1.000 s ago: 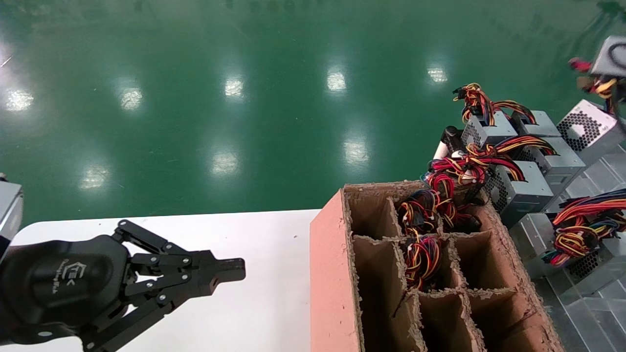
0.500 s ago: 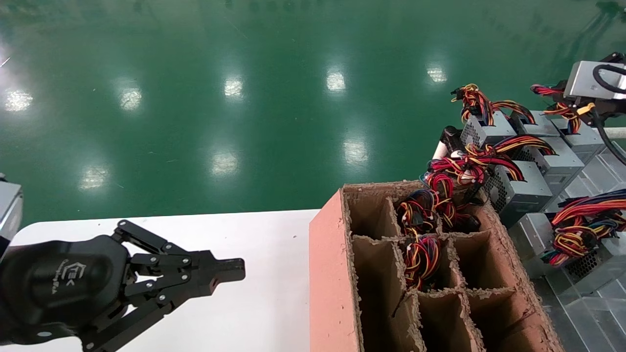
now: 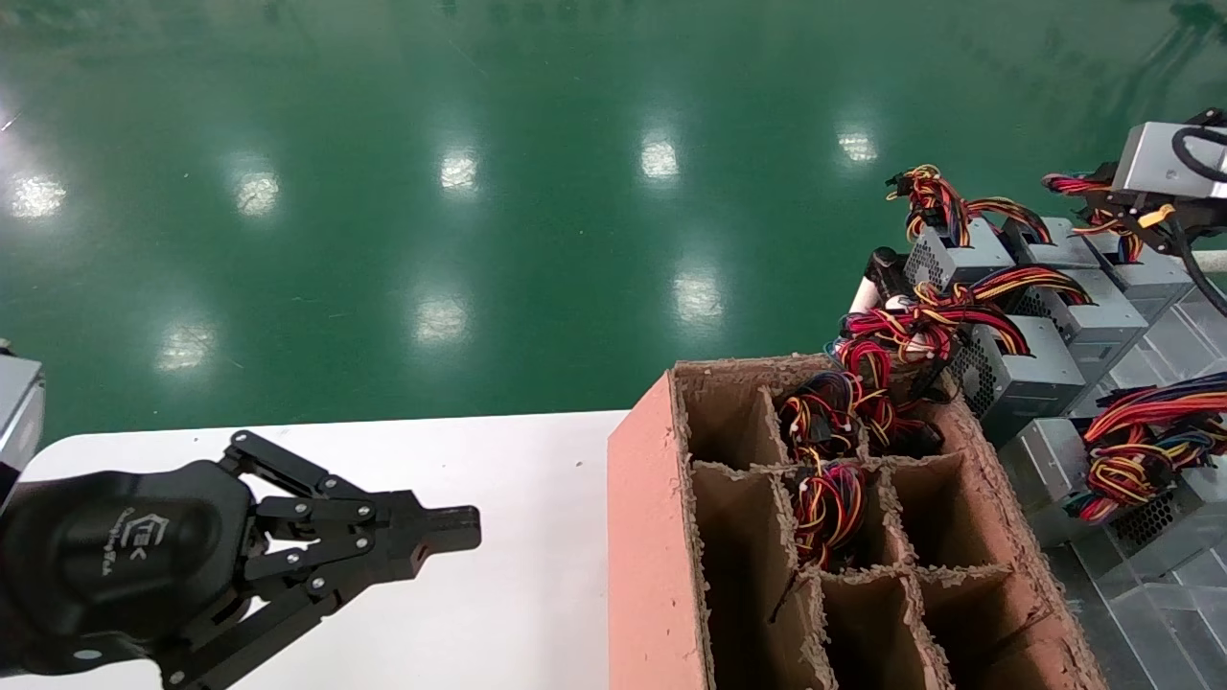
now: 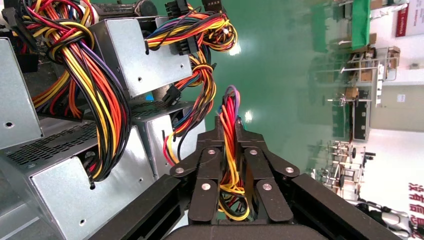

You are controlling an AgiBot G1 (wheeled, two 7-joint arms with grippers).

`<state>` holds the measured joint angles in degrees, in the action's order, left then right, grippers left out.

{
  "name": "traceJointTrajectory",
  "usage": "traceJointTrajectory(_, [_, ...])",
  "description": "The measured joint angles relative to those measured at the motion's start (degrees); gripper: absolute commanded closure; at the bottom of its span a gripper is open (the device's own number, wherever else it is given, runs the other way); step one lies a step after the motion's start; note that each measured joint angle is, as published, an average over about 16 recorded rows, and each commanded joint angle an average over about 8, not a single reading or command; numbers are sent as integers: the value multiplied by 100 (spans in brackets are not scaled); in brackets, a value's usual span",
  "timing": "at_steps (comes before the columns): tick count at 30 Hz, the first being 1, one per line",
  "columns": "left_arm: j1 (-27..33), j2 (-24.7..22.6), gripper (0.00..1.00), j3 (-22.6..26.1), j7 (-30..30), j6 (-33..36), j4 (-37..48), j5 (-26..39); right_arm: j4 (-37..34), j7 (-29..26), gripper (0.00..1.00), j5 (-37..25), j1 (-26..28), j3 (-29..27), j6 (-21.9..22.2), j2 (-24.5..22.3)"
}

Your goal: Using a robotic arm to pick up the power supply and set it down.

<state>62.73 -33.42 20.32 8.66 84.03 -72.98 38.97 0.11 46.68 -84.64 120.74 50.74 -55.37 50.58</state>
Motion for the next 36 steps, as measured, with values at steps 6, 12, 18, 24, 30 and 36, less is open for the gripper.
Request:
traceJointTrajectory(6, [0, 0, 100, 1, 0, 0, 0, 0, 15, -45, 0, -1, 99, 1, -169, 6])
traceJointTrajectory(12, [0, 0, 100, 1, -1, 0, 0, -1, 95, -18, 0, 49, 222, -32, -463, 30])
traceJointTrajectory(18, [0, 1, 100, 2, -1, -1, 0, -1, 278, 44, 0, 141, 250, -98, -815, 39])
traceJointTrajectory(24, [1, 1, 100, 2, -1, -1, 0, -1, 681, -127, 0, 381, 3, -287, -1123, -26])
traceJointTrajectory(30, [1, 1, 100, 3, -1, -1, 0, -2, 1284, -603, 0, 734, -520, -576, -1306, -164])
traceJointTrajectory(36, [1, 1, 99, 3, -2, -1, 0, -2, 1990, -1202, 0, 1147, -1149, -914, -1507, -327])
